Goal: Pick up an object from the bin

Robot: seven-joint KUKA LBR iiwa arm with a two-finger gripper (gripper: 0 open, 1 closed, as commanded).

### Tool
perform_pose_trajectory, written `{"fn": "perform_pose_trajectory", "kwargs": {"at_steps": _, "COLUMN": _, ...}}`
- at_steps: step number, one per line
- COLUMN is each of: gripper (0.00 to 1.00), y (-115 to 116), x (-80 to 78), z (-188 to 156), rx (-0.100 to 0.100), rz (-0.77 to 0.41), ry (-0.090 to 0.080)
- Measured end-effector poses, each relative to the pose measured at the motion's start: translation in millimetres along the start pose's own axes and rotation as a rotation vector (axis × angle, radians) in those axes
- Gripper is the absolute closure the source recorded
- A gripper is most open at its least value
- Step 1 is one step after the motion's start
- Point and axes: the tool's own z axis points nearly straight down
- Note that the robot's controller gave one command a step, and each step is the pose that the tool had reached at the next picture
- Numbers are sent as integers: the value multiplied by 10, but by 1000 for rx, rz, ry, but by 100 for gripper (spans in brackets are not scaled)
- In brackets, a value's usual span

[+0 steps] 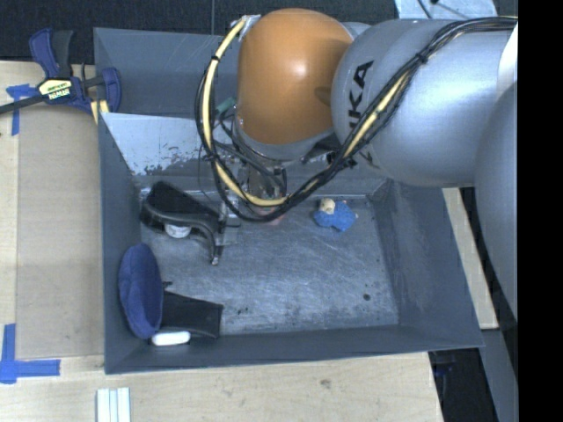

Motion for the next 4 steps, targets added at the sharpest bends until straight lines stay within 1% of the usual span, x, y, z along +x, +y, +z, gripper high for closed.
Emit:
{"fn": "perform_pose_trajectory", "kwargs": {"at_steps": 1, "gripper": 0, "y": 344, "x": -164, "z": 1317, "rx": 0, "rz": 193, "ry": -1}}
{"fn": "perform_pose_trajectory", "kwargs": {"at_steps": 2, "gripper": 0, "y": 234, "x": -290, "z": 1519, "rx": -13, "rz": 289, "ry": -17}}
{"fn": "perform_pose_trajectory", "kwargs": {"at_steps": 3, "gripper": 100, "y": 213, "x": -309, "z": 1488, "rx": -11, "rz": 293, "ry": -21}}
{"fn": "perform_pose_trajectory", "kwargs": {"at_steps": 4, "gripper": 100, "y": 225, "x": 275, "z": 489, "rx": 3, "rz": 235, "ry": 6}}
